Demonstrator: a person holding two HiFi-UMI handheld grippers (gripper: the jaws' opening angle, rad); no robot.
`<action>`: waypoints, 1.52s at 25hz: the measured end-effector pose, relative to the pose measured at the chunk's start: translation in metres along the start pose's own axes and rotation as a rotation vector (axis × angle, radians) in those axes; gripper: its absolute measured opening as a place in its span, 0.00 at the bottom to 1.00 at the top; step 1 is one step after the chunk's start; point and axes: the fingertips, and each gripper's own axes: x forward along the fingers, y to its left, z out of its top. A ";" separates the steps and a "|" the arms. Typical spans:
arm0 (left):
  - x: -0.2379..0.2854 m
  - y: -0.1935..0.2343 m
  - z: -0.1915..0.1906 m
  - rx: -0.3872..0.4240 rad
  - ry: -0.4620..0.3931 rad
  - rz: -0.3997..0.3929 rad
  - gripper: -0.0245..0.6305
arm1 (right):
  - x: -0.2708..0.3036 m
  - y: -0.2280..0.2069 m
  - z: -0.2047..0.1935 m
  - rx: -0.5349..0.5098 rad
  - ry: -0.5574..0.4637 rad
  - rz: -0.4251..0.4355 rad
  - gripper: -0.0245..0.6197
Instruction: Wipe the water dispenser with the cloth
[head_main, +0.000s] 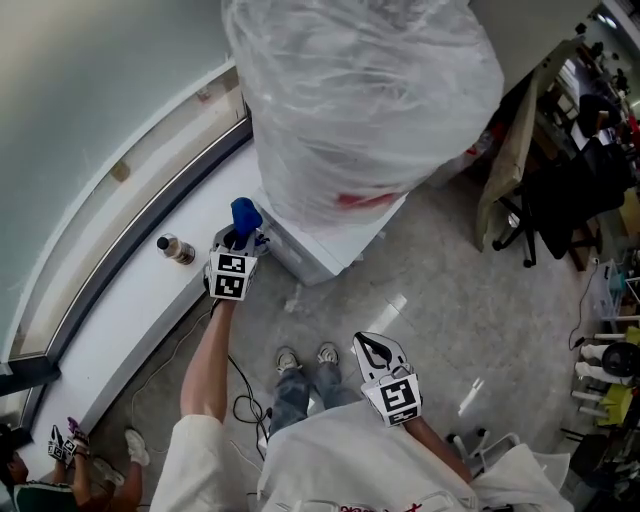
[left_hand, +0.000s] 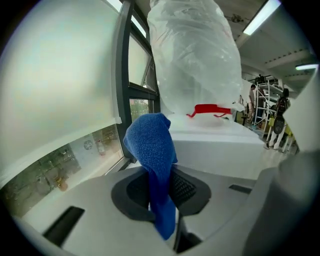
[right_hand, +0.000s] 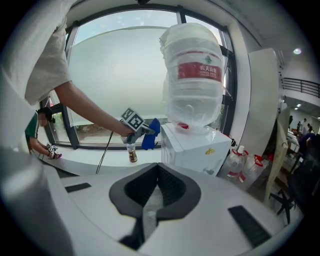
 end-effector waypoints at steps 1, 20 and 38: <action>0.007 0.006 -0.002 0.011 0.022 0.001 0.13 | 0.002 0.001 0.001 0.000 0.001 0.002 0.06; -0.001 -0.100 -0.021 0.055 0.004 -0.153 0.13 | 0.011 0.009 0.005 -0.012 -0.007 0.030 0.06; -0.039 -0.245 -0.026 0.026 -0.055 -0.314 0.13 | -0.017 0.009 -0.018 0.008 -0.004 0.009 0.06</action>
